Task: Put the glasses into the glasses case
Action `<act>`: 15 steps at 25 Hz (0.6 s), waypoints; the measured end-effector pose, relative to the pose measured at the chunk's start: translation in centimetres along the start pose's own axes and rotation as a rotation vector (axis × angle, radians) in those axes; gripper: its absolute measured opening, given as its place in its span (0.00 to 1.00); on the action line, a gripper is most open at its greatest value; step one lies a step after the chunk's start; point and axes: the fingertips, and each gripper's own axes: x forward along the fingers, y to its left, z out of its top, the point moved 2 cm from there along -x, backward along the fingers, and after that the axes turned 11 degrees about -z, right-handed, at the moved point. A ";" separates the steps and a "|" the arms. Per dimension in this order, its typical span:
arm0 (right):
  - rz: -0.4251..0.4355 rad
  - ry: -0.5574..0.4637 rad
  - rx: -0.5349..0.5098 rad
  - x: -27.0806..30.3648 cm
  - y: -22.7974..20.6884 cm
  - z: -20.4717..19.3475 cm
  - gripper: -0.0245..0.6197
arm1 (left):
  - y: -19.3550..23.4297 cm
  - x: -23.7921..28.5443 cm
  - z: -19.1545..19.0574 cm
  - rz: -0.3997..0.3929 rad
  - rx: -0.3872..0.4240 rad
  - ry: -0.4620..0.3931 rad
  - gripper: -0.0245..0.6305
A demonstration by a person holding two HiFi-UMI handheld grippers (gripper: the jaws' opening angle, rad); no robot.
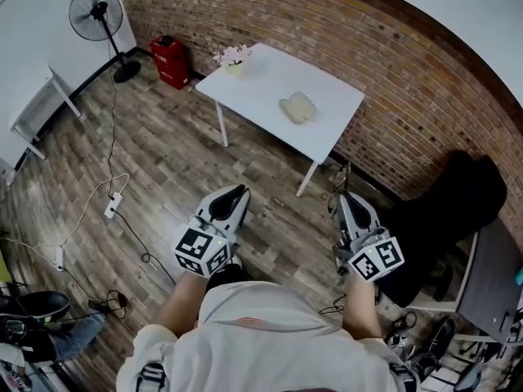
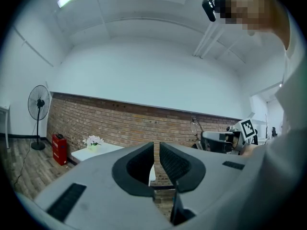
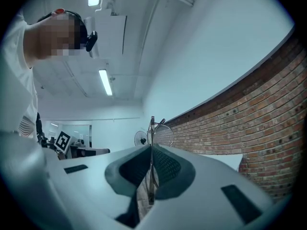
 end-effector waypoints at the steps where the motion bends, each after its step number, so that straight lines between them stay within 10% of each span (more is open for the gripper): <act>1: -0.001 -0.001 -0.003 1.4 0.2 0.1 0.14 | 1.3 0.2 0.5 -0.002 0.004 -0.008 0.11; 15: 0.024 0.014 0.001 16.8 5.2 -1.0 0.14 | 16.7 -1.3 2.9 0.025 -0.009 -0.015 0.11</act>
